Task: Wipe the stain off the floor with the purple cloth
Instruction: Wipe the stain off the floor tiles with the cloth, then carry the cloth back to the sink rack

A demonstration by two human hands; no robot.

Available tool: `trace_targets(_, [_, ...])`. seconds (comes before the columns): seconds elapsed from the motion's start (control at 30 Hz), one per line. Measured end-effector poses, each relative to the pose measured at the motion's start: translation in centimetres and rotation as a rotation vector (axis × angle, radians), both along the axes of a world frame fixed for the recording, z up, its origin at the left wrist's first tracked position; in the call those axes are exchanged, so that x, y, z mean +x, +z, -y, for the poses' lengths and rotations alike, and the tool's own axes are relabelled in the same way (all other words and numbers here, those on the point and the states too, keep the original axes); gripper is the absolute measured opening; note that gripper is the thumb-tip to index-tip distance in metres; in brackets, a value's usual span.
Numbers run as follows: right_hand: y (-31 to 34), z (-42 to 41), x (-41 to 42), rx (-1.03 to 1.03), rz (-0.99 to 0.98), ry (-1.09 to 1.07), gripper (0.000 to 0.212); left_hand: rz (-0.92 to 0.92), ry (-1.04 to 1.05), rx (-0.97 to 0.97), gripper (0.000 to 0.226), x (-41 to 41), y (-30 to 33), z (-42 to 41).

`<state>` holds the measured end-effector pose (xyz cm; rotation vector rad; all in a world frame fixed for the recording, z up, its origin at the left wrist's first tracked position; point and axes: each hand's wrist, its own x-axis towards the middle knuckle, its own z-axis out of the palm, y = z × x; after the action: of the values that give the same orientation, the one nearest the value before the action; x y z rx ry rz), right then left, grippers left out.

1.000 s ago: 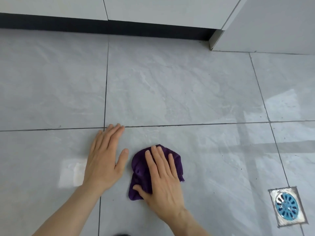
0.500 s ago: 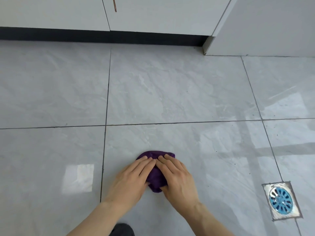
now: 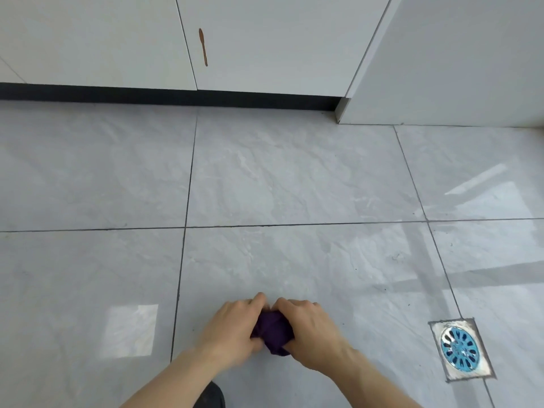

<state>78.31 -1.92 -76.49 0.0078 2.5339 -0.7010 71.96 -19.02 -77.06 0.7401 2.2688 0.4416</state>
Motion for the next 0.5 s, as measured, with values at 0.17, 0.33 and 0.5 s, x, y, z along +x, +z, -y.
trace_targets(0.17, [4.4,-1.4,-2.0,-0.073,-0.072,-0.109,0.032,-0.022,0.020,0.057,0.036,-2.6,4.7,-1.1])
trace_targets(0.33, [9.7,-2.3,-5.8,-0.061,-0.218,-0.194,0.032,-0.198,-0.015,0.086,0.033,-7.0,11.1,-2.4])
trace_targets(0.5, [17.2,-3.2,-8.2,-0.061,-0.315,-0.256,0.031,-0.306,-0.037,0.084,0.032,-10.0,19.2,-3.6])
